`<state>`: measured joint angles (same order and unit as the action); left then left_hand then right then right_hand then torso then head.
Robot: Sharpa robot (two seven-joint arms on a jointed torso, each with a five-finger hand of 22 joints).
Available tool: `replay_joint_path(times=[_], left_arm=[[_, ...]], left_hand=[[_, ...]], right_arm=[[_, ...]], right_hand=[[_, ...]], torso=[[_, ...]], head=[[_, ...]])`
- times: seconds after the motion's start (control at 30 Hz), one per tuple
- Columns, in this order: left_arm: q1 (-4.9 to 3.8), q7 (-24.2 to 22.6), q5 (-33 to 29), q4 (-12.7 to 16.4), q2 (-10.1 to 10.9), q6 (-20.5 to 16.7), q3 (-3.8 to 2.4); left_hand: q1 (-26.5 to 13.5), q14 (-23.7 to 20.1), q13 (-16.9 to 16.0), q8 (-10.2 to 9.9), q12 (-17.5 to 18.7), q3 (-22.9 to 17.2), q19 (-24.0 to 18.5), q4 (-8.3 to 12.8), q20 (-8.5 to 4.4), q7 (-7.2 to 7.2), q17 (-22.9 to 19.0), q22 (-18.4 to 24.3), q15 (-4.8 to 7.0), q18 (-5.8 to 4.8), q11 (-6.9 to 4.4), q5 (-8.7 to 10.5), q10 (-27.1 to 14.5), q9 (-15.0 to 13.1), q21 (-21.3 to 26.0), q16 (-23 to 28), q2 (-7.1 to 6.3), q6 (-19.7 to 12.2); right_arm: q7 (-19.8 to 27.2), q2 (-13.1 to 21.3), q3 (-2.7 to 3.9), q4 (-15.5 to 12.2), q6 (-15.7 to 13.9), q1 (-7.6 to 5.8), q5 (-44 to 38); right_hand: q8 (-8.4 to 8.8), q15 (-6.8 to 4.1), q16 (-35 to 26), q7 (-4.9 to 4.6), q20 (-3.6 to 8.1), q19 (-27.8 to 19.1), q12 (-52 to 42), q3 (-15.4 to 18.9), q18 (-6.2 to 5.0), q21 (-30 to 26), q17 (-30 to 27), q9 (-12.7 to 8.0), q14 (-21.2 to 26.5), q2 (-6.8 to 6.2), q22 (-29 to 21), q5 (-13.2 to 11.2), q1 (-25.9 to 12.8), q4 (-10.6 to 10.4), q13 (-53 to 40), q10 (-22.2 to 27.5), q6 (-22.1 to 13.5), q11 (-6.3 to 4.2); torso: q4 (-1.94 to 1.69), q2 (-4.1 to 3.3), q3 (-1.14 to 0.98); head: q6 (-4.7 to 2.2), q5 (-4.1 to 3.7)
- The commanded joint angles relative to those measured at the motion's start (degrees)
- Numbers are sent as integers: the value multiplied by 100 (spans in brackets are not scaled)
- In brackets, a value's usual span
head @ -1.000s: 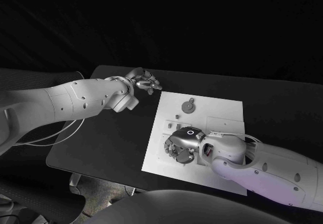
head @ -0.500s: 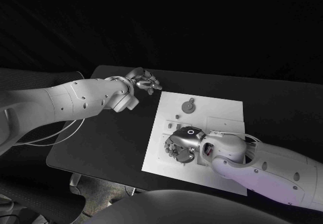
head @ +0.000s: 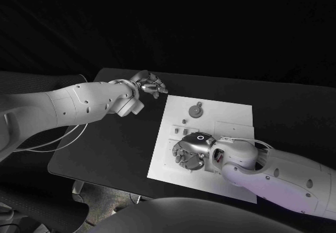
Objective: Assemble the parts on the task board
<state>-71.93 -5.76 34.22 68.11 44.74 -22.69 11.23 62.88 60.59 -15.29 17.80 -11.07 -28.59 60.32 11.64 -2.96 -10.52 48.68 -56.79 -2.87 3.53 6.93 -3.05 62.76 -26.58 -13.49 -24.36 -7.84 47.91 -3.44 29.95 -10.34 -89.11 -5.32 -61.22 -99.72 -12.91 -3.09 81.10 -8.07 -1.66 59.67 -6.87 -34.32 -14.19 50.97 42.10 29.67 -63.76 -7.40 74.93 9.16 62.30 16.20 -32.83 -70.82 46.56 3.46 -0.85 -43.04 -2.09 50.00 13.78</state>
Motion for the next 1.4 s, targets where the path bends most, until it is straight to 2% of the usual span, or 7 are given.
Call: replay_joint_path(times=[0.03, 0.47, 0.67, 0.7, 0.87, 1.13, 1.4], left_arm=[[-3, -21, 12, 5, -6, 45, -3], [-2, -24, 12, -6, -2, 48, -3], [-1, -24, 12, -28, 6, 44, -3], [-1, -24, 12, -37, 7, 42, -3], [-1, -22, 12, -50, 14, 43, -2], [-2, -63, 12, -109, 11, 46, -2], [-2, -90, 1, -78, 36, 9, 0]], left_hand=[[29, 36, 8, 38, 37, 23, 33, -23, 17, -7, 10, -9, -1, 64, 39, -8, 3, 9, 37, 27, 30, -35], [30, 37, 8, 39, 39, 23, 34, -23, 16, -7, 15, -10, -1, 65, 40, -9, 2, 10, 39, 32, 31, -35], [30, 39, 8, 40, 40, 22, 35, -24, 16, -7, 18, -11, -1, 65, 40, -9, 3, 11, 41, 35, 31, -35], [30, 39, 8, 40, 40, 23, 35, -24, 16, -7, 19, -11, -1, 65, 40, -8, 3, 11, 41, 35, 31, -35], [30, 40, 8, 41, 40, 23, 35, -24, 16, -7, 21, -12, -1, 65, 40, -8, 4, 11, 41, 37, 31, -34], [39, 54, 1, 56, 31, 18, 46, -24, 13, 1, 36, -19, 3, 67, 30, -9, 29, 9, 40, 43, 40, -13], [43, 63, -5, 71, 23, 18, 52, -24, 12, 11, 48, -26, 6, 67, 20, -8, 51, 6, 41, 50, 47, 8]], right_arm=[[-16, 20, 2, -26, -119, 4, 7], [37, 284, 30, -294, -374, 1, 124], [183, 534, 291, -461, -613, -51, 524], [255, 596, 374, -478, -669, -84, 815], [386, 975, 589, -497, -526, -357, 2039], [463, 1638, 610, -204, -274, -819, 2833], [-43, 2150, 603, -232, -116, -852, 2654]], right_hand=[[59, 47, -10, 7, 36, 19, 46, 57, -81, -29, 8, -34, -5, -74, 34, -25, 9, 1, 2, 23, -127, 14], [48, 21, 7, -11, 50, 61, 20, 71, -81, -22, 16, -58, -42, -58, 30, 38, 71, -5, -27, -54, -176, -14], [24, 9, 13, -23, 57, 80, 9, 78, -81, -15, 19, -58, -60, -64, 31, 52, 81, -9, -40, -83, -157, -26], [19, 8, 13, -28, 57, 80, 8, 79, -81, -16, 19, -57, -60, -65, 31, 53, 81, -10, -41, -86, -151, -27], [-47, 59, -25, -103, 35, 23, 96, 115, -81, -57, 10, -54, -13, -54, 24, 7, -6, -59, -25, 56, -79, 28], [-158, 87, 2, -161, 43, 27, 134, 106, -81, -46, 28, -36, -10, -10, 40, -22, 157, 29, -25, 94, 67, 56], [-270, 79, 3, -199, 28, 46, 59, 199, -81, -39, 25, -4, -35, -67, 47, -68, 6, -90, -61, -81, 263, 45]], torso=[[-1, 0, -2], [1, 2, -2], [2, 3, -1], [2, 2, -1], [4, 5, 2], [15, 9, 1], [11, 2, -15]], head=[[0, -3], [0, -32], [0, -77], [-19, -98], [-111, -188], [-241, -375], [-344, -513]])
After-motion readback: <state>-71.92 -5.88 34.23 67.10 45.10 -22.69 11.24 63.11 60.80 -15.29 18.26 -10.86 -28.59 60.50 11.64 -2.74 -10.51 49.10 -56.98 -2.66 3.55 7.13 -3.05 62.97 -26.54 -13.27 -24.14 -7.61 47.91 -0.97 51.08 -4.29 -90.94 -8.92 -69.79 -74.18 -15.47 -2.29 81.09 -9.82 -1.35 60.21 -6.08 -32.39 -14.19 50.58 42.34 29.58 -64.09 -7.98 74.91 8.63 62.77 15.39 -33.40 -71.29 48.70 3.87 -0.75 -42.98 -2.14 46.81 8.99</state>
